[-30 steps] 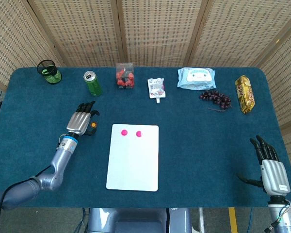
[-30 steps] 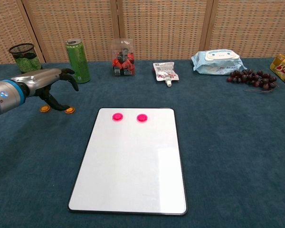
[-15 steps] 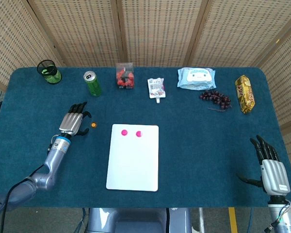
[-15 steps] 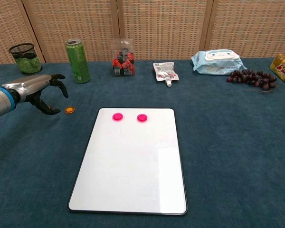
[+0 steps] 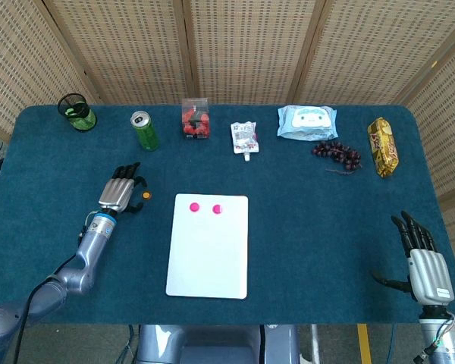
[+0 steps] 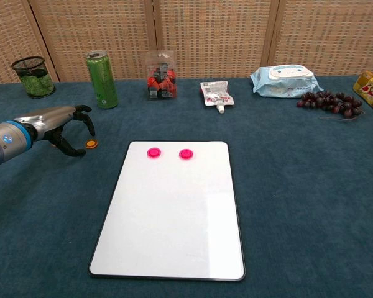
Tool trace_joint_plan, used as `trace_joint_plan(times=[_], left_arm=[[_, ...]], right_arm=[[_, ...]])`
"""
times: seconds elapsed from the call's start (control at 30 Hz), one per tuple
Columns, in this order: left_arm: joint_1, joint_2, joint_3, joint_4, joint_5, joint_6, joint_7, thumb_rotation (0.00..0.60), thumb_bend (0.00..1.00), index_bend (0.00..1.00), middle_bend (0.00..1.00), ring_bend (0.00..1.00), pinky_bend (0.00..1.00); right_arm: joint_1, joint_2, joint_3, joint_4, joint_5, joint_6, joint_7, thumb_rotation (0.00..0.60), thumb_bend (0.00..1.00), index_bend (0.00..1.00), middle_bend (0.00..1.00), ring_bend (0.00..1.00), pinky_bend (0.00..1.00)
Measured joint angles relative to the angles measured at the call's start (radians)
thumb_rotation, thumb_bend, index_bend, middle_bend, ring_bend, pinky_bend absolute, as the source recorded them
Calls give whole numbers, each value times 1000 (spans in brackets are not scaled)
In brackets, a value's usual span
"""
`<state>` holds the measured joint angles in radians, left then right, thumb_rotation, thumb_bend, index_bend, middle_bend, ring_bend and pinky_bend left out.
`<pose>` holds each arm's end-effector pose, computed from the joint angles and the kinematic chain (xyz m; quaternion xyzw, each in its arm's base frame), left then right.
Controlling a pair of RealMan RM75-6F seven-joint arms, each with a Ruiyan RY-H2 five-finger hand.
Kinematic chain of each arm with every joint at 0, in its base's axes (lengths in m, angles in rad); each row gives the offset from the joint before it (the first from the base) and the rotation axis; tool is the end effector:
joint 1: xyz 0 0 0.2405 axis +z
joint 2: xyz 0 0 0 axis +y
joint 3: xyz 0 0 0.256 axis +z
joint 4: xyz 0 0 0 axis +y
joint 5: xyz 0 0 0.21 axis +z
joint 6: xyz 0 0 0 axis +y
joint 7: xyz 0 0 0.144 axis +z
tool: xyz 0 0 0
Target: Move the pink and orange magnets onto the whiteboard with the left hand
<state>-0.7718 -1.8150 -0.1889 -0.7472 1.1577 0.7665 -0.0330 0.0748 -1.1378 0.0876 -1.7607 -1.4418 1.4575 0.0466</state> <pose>-0.2420 0.4090 -0.0421 -0.6853 -0.4418 -0.3144 0.4861 -0.2863 -0.1830 0.1448 0.5348 -0.4627 0.4407 0.5529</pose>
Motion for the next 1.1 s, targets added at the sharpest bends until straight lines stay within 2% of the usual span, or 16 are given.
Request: trace_joint_plan(times=[0.4, 0.6, 0.8, 1.1], left_arm=[[-5, -21, -20, 17, -22, -18, 53, 600, 338, 553, 0, 0, 0], [1, -9, -31, -7, -30, -12, 65, 600, 338, 560, 0, 0, 0], [10, 31, -38, -91, -17, 19, 59, 600, 339, 560, 0, 0, 0], [41, 122, -23, -341, 12, 88, 109, 600, 335, 560, 0, 0, 0]], right_arm=[[0, 2, 0, 0, 0, -1, 8, 600, 131, 0, 0, 0, 62], [-1, 1, 0, 0, 0, -1, 7, 600, 131, 0, 0, 0, 62], [-1, 1, 0, -1, 1, -2, 6, 600, 131, 0, 0, 0, 62], [-1, 1, -1, -1, 0, 0, 7, 600, 131, 0, 0, 0, 62]])
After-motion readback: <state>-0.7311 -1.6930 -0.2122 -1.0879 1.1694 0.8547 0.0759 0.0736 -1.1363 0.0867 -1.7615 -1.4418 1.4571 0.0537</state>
